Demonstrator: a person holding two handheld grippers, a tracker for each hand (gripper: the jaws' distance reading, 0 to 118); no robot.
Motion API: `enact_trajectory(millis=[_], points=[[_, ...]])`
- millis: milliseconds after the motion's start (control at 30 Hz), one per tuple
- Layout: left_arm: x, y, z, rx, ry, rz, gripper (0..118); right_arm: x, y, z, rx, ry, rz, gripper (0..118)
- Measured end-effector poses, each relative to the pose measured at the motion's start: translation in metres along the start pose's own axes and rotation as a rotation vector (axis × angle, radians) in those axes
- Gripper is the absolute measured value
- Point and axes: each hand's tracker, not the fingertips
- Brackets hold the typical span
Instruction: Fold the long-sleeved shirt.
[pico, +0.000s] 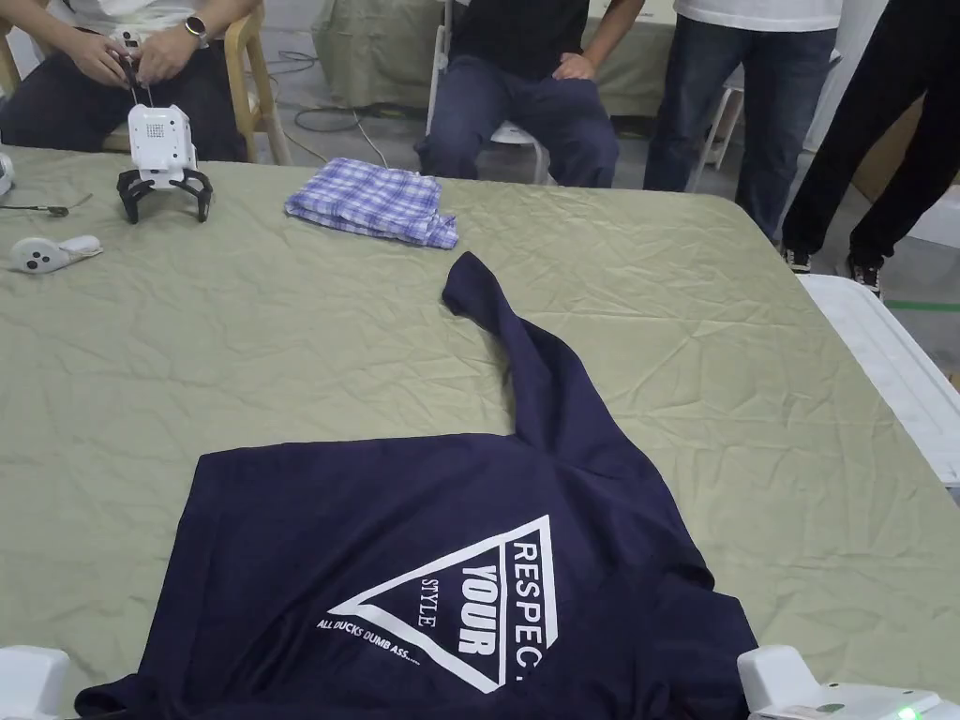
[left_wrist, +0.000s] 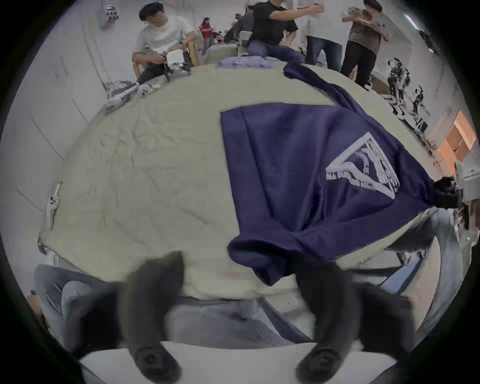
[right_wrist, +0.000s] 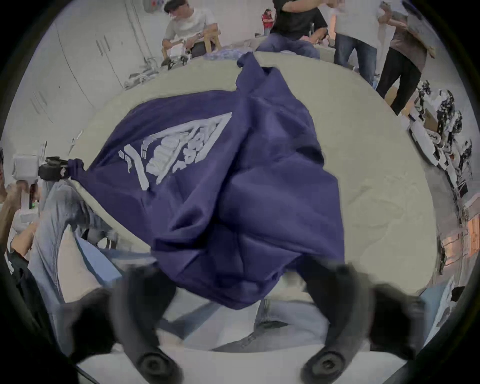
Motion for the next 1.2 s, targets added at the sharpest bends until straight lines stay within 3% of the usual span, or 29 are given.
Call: enact_trajectory(millis=[67,167,300,333,367,400,433,467,500,600,667,767,800,833,900,967,1033,1167,1200], points=[[-0.004,0.012,0.011,0.090,-0.008,0.049,111,-0.007,0.010,0.015,0.120,-0.021,-0.002,117],[0.012,0.044,0.044,0.259,0.000,0.131,110,-0.028,0.044,0.049,0.324,-0.006,-0.076,117],[0.033,0.082,0.067,0.455,0.002,0.216,102,-0.051,0.085,0.068,0.593,-0.089,-0.090,117],[0.038,0.089,0.072,0.508,-0.017,0.225,83,-0.057,0.093,0.070,0.644,-0.131,-0.096,116],[0.045,0.097,0.073,0.539,-0.009,0.226,46,-0.062,0.100,0.072,0.680,-0.143,-0.098,113],[0.052,0.104,0.071,0.561,0.024,0.219,22,-0.066,0.106,0.071,0.706,-0.126,-0.095,96],[0.059,0.112,0.071,0.577,0.053,0.213,10,-0.069,0.111,0.070,0.725,-0.111,-0.105,63],[0.061,0.118,0.067,0.586,0.045,0.221,3,-0.074,0.116,0.066,0.739,-0.128,-0.115,15],[0.063,0.124,0.062,0.582,0.034,0.222,3,-0.077,0.119,0.058,0.754,-0.171,-0.116,0],[0.061,0.142,0.039,0.563,-0.001,0.248,3,-0.074,0.138,0.033,0.699,-0.045,-0.134,0],[0.062,0.153,0.025,0.555,-0.003,0.252,3,-0.070,0.164,0.015,0.666,-0.111,-0.110,0],[0.059,0.169,0.003,0.536,-0.015,0.254,3,-0.053,0.216,-0.024,0.603,-0.016,-0.137,0],[0.060,0.176,-0.006,0.528,-0.008,0.252,3,-0.045,0.241,-0.034,0.569,-0.003,-0.133,9],[0.059,0.179,-0.016,0.521,-0.004,0.242,3,-0.040,0.266,-0.051,0.554,-0.017,-0.117,35],[0.057,0.192,-0.033,0.508,-0.001,0.231,3,-0.028,0.322,-0.092,0.455,-0.006,-0.106,118],[0.058,0.204,-0.043,0.486,-0.007,0.216,3,-0.006,0.378,-0.147,0.418,0.064,-0.121,115],[0.056,0.215,-0.059,0.479,-0.001,0.204,3,0.004,0.434,-0.195,0.365,-0.029,-0.081,116],[0.053,0.233,-0.082,0.454,0.004,0.196,3,0.012,0.519,-0.278,0.267,0.006,-0.078,116],[0.052,0.237,-0.089,0.450,0.006,0.195,3,-0.001,0.529,-0.274,0.250,0.000,-0.078,115]])
